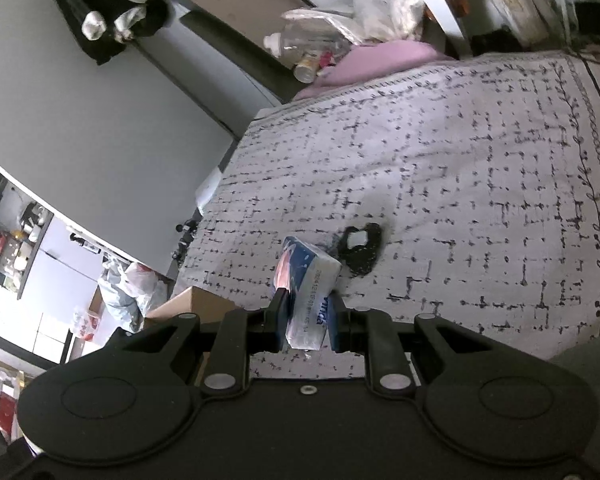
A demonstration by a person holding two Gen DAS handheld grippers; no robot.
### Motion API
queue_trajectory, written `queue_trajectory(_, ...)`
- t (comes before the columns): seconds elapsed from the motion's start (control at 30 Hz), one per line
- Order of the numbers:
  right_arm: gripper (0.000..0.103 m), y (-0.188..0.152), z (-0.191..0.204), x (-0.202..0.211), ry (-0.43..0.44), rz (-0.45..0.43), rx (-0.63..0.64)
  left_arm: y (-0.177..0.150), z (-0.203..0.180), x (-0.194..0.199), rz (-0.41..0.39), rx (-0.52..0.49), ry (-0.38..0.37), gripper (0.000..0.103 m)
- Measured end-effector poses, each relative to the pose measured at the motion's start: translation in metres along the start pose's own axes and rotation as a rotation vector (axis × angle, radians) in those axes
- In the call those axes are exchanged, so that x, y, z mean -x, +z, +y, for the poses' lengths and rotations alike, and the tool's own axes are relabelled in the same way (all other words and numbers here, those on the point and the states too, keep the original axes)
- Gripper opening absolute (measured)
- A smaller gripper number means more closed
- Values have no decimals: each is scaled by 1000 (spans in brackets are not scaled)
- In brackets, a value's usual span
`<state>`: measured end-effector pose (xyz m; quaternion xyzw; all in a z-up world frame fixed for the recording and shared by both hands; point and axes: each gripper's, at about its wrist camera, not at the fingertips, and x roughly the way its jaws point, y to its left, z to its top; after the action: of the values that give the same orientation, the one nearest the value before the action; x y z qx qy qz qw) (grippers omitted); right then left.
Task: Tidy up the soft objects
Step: 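Lift the white bag with the left gripper while the right carries the tissue pack toward the box, then open the left gripper over the box while the right releases the tissue pack into it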
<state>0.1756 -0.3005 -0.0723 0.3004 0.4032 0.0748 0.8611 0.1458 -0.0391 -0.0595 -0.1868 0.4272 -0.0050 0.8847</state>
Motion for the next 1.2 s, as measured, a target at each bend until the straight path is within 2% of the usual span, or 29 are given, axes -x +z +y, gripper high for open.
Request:
queue_trajectory(0.3,20,-7,31,2,32,6,52,8,16,14,-21,-5,8,47)
queue_trajectory(0.67,20,-23,76,-1,65,6,130,25,53,27,-61,42,25,47)
queue_trajectory(1.2,20,-53,140,-40,64,78,246,43,119,15,-55,129,28,47)
